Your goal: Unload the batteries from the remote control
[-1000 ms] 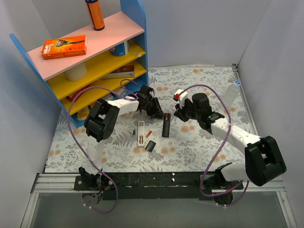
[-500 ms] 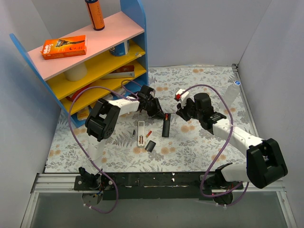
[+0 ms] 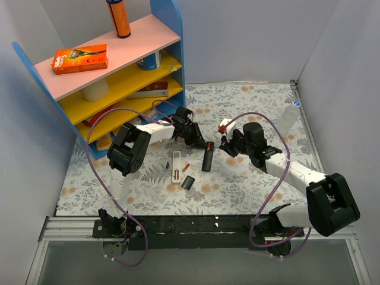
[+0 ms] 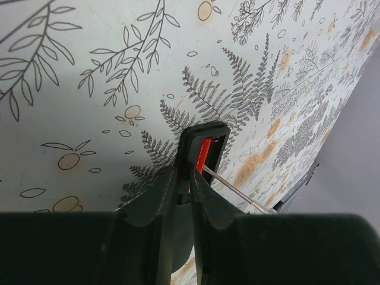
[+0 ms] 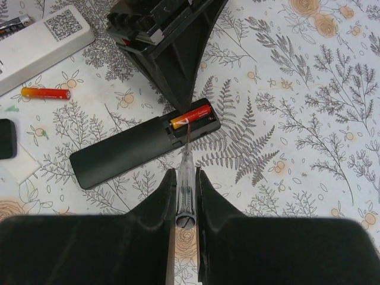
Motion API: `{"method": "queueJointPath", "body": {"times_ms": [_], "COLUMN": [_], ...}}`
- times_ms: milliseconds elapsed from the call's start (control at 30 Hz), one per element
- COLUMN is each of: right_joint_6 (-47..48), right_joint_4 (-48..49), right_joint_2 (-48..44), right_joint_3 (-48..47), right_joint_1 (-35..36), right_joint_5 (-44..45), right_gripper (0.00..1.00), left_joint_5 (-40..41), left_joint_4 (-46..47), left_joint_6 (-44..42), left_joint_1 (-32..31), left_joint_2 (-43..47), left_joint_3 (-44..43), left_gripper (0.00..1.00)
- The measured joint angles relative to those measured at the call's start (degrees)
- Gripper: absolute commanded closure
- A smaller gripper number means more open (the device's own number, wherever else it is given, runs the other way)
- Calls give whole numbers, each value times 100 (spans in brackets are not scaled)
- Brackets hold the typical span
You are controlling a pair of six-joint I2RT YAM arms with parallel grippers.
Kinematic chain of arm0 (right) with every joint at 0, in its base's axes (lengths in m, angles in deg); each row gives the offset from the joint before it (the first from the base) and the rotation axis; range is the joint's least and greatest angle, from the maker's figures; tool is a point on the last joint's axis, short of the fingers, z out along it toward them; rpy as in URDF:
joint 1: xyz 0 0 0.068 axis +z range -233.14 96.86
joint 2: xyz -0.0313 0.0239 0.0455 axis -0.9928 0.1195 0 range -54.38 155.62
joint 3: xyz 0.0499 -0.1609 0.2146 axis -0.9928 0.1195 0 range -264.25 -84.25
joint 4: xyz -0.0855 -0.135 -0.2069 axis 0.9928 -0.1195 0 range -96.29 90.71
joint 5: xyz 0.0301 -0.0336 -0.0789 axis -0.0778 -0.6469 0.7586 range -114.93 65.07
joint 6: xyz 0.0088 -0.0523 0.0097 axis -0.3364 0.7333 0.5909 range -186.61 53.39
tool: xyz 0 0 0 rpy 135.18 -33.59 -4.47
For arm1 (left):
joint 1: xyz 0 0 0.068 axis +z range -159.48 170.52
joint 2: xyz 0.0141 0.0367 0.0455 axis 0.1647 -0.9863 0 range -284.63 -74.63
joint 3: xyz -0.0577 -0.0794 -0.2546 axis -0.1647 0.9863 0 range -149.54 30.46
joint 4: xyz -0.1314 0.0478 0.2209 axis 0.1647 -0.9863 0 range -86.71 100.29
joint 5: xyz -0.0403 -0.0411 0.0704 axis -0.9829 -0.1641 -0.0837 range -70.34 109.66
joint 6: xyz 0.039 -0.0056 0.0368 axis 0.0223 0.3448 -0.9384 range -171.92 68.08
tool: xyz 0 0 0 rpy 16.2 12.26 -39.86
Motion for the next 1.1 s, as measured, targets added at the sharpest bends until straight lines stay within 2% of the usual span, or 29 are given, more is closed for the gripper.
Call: {"method": "queueJointPath", "body": {"times_ms": [233, 467, 800, 1100], "right_joint_6": [-118, -710, -1519, -2273], "right_joint_4": [531, 1143, 1939, 2365], "right_joint_2": [52, 111, 404, 531], "right_joint_3": [267, 647, 1016, 1397], "right_joint_1": [-201, -710, -817, -820], "right_joint_5": [-505, -1182, -1156, -903], "right_gripper": [99, 99, 99, 99], "left_joint_5": [11, 55, 83, 87], "left_joint_4": [0, -7, -26, 2], "left_joint_6": [-2, 11, 13, 59], "left_joint_1": [24, 57, 151, 170], "left_joint_2": [0, 0, -2, -4], "left_joint_3": [2, 2, 2, 24], "left_gripper": [89, 91, 98, 99]}}
